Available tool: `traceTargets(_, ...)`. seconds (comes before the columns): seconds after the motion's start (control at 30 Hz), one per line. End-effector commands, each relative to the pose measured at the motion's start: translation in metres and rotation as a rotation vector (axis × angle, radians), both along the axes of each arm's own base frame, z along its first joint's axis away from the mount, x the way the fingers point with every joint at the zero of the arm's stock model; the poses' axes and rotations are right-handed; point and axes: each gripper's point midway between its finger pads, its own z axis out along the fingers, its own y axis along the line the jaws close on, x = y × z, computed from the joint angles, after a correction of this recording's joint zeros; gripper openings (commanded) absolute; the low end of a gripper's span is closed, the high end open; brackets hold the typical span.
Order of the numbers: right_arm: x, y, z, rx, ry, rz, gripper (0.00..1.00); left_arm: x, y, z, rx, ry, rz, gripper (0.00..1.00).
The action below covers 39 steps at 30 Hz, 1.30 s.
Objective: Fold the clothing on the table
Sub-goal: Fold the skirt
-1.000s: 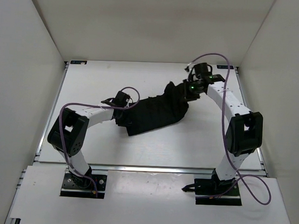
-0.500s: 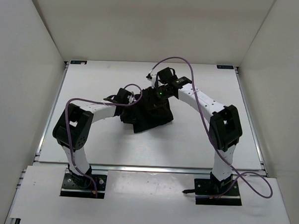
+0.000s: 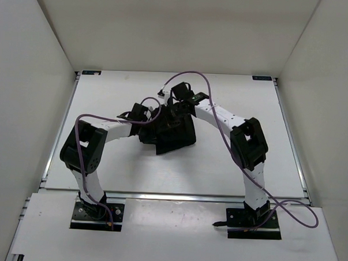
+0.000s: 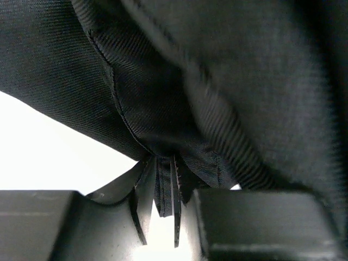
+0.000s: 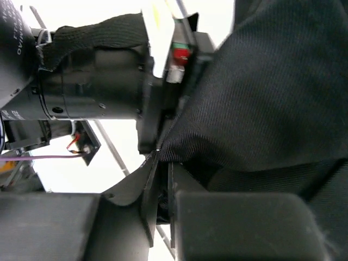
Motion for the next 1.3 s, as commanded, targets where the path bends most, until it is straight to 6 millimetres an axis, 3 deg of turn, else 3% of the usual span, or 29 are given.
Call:
traceTargets(0.0,-0.007,0.015,0.014,0.085,0.038,0.05,0.11,-0.042,0.035,-0.044,0.149,0.157,0.012,0.3)
traceTargets(0.03,-0.004,0.012,0.012,0.081,0.063,0.038,0.26,-0.039,0.036,-0.042,0.133,0.155,0.017,0.3)
traceTargets(0.13,-0.001,0.008,0.02,0.044,0.008,0.024,0.48,-0.027,0.037,-0.029,0.101,0.134,0.021,0.3)
traceTargets(0.2,0.009,0.002,0.041,0.023,-0.076,-0.002,0.52,-0.022,0.041,-0.02,0.102,0.127,0.019,0.33)
traceTargets(0.27,0.024,-0.012,0.056,0.0,-0.138,-0.057,0.52,-0.005,0.046,0.01,0.097,0.054,0.037,0.42)
traceTargets(0.3,0.026,-0.016,0.068,0.01,-0.155,-0.078,0.5,-0.006,0.049,0.015,0.107,0.047,0.036,0.49)
traceTargets(0.37,0.047,-0.04,0.084,0.018,-0.181,-0.158,0.43,0.003,0.058,0.046,0.119,-0.034,0.066,0.55)
traceTargets(0.4,0.047,-0.048,0.089,0.018,-0.18,-0.177,0.4,0.004,0.064,0.054,0.128,-0.047,0.085,0.56)
traceTargets(0.43,0.059,-0.061,0.103,0.03,-0.214,-0.221,0.31,0.009,0.068,0.072,0.125,-0.094,0.103,0.57)
traceTargets(0.5,0.069,-0.081,0.103,0.006,-0.246,-0.28,0.07,0.014,0.078,0.09,0.12,-0.131,0.136,0.58)
traceTargets(0.6,0.083,-0.111,0.082,-0.017,-0.255,-0.355,0.0,0.027,0.077,0.133,0.107,-0.241,0.152,0.59)
traceTargets(0.67,0.082,-0.12,0.055,-0.034,-0.219,-0.355,0.0,0.04,0.06,0.163,0.04,-0.356,0.127,0.56)
traceTargets(0.73,0.08,-0.119,0.032,-0.056,-0.193,-0.336,0.0,0.046,0.043,0.175,-0.009,-0.417,0.1,0.44)
traceTargets(0.8,0.076,-0.116,0.015,-0.062,-0.188,-0.296,0.0,0.045,0.018,0.171,-0.046,-0.448,0.059,0.21)
traceTargets(0.83,0.076,-0.114,0.0,-0.072,-0.165,-0.291,0.0,0.046,0.013,0.163,-0.055,-0.452,0.056,0.06)
traceTargets(0.87,0.073,-0.111,-0.011,-0.081,-0.158,-0.273,0.0,0.044,0.004,0.145,-0.052,-0.435,0.057,0.01)
traceTargets(0.97,0.071,-0.107,-0.047,-0.148,-0.117,-0.256,0.0,0.035,0.0,0.096,-0.018,-0.379,0.068,0.0)
traceTargets(1.07,0.077,-0.107,-0.067,-0.224,-0.116,-0.242,0.0,0.026,0.003,0.049,0.021,-0.296,0.058,0.0)
traceTargets(1.13,0.086,-0.112,-0.063,-0.226,-0.112,-0.242,0.0,0.029,0.014,0.034,0.063,-0.254,0.068,0.0)
traceTargets(1.17,0.093,-0.107,-0.052,-0.213,-0.127,-0.239,0.0,0.03,0.014,0.034,0.075,-0.241,0.052,0.0)
traceTargets(1.2,0.097,-0.11,-0.043,-0.2,-0.12,-0.258,0.02,0.038,0.012,0.047,0.065,-0.266,0.048,0.0)
traceTargets(1.27,0.109,-0.11,-0.001,-0.142,-0.168,-0.276,0.14,0.041,0.015,0.067,0.071,-0.297,0.036,0.12)
